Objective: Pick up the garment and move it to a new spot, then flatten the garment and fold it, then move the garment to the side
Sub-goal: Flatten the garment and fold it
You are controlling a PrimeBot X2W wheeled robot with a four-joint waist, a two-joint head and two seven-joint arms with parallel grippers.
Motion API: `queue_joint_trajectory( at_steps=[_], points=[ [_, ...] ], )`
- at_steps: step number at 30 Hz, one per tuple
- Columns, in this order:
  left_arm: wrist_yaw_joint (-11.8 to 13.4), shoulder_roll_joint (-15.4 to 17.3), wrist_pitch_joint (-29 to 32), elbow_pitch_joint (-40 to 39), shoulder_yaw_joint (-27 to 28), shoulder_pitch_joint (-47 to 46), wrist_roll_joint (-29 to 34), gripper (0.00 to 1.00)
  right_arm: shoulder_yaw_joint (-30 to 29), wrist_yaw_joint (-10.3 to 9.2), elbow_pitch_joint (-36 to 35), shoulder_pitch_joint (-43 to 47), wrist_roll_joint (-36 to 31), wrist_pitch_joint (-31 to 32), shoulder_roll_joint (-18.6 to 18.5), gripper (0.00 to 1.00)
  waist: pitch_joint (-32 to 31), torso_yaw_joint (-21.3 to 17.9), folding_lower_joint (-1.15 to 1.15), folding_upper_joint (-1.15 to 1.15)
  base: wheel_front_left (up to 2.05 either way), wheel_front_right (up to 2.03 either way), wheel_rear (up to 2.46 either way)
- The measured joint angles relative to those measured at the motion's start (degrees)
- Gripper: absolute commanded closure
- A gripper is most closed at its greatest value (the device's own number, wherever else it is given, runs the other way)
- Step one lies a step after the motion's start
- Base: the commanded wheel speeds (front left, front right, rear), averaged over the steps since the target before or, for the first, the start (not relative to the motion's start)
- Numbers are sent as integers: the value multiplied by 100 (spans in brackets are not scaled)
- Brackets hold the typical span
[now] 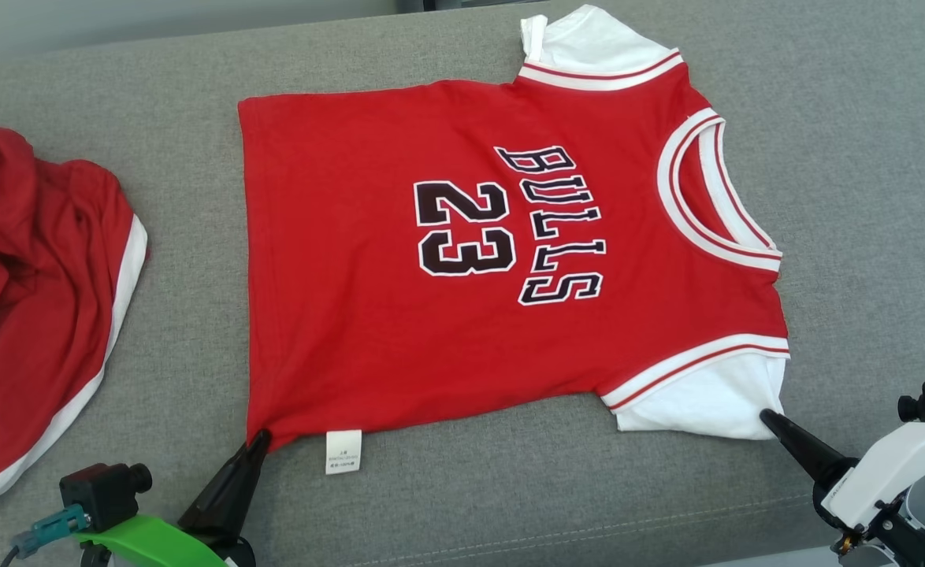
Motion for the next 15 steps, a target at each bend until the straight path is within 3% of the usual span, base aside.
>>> queue_joint_trajectory(
  at_steps=[1,2,3,4,15],
  points=[
    [0,-26,0,-8,-14,9,-25,100,13,0,-44,0,-32,-1,-26,54,6,-1,0,0,0,0,0],
    [0,-38,0,-10,-29,14,-42,100,43,1,-83,4,-88,-8,-55,51,12,-2,0,0,0,0,0],
    [0,-40,0,-8,-35,20,-48,100,70,2,-122,10,-129,-9,-79,14,20,-3,0,0,0,0,0],
    [0,-42,0,-4,-36,33,-54,100,78,1,-152,14,-151,-9,-92,0,26,-4,0,0,0,0,0],
    [0,-112,-3,-16,-2,45,-105,98,249,65,-626,163,-549,-48,-381,0,63,-25,0,0,0,0,0]
  ],
)
